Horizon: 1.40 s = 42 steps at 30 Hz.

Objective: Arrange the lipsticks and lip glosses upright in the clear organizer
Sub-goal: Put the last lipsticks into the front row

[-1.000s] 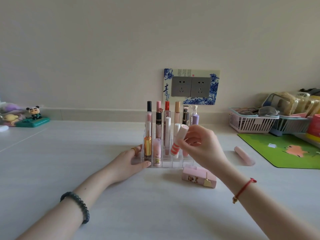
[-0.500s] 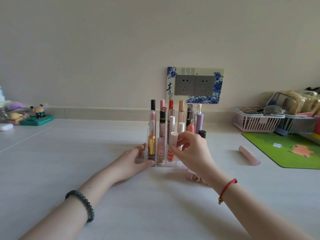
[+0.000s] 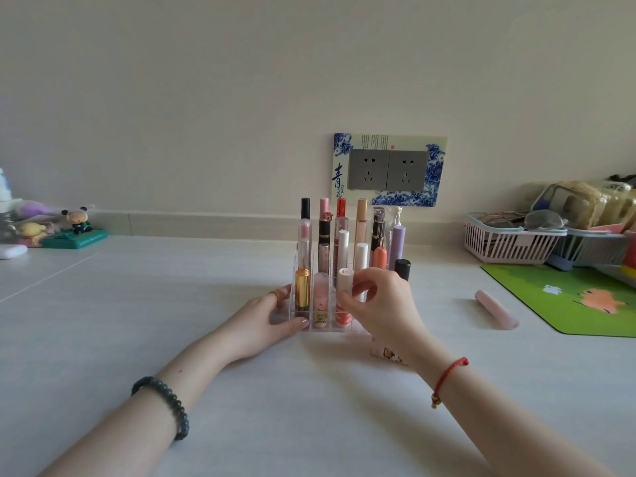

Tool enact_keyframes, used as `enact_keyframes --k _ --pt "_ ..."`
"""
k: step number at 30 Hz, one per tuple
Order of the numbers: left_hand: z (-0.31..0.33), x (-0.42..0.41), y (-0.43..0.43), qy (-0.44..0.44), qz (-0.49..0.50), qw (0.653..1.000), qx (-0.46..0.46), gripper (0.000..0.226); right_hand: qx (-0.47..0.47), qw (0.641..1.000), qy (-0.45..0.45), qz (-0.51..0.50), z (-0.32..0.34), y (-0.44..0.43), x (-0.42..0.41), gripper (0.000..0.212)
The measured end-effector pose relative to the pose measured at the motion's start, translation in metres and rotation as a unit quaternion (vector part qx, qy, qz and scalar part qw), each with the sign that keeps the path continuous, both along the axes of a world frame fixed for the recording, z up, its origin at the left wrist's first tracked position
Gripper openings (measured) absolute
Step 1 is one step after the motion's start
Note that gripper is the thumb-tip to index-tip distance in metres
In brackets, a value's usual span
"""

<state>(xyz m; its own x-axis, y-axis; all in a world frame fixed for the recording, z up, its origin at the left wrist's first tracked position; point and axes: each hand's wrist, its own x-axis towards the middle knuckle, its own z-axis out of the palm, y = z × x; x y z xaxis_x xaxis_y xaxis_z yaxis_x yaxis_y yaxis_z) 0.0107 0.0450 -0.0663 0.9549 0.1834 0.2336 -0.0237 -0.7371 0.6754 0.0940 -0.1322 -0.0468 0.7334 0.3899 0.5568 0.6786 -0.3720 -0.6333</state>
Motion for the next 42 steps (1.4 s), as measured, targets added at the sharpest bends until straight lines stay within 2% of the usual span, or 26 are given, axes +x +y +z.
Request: enact_keyframes --k 6,17,22,25,27,31,37,42 --pt "-0.001 0.001 0.001 0.007 0.003 1.000 0.000 0.056 -0.004 1.000 0.004 0.002 0.000 0.000 0.000 0.010" --pt "-0.001 0.000 0.001 0.007 0.006 1.000 -0.003 0.054 -0.020 1.000 -0.017 0.001 0.002 -0.004 -0.002 0.023" --pt "-0.001 0.001 0.001 0.011 0.008 1.000 0.001 0.057 0.003 1.000 -0.020 0.011 0.021 -0.026 0.005 0.020" --pt "-0.001 0.002 0.001 0.008 0.008 1.000 0.006 0.057 0.035 0.999 -0.023 0.011 0.038 -0.052 0.015 0.010" --pt "-0.001 0.001 0.001 0.007 0.011 1.000 0.007 0.056 0.005 1.000 -0.022 0.005 0.041 -0.069 0.023 0.006" --pt "-0.001 0.001 0.001 0.009 0.012 1.000 0.005 0.055 -0.116 0.993 0.003 -0.006 0.035 -0.097 0.032 0.005" --pt "-0.002 0.001 0.002 0.010 0.016 1.000 0.006 0.061 -0.231 0.967 -0.009 0.102 0.036 -0.095 0.018 0.010" --pt "-0.002 0.002 0.002 0.006 0.012 1.000 0.009 0.059 -0.320 0.946 -0.043 0.024 0.031 -0.096 0.018 0.012"
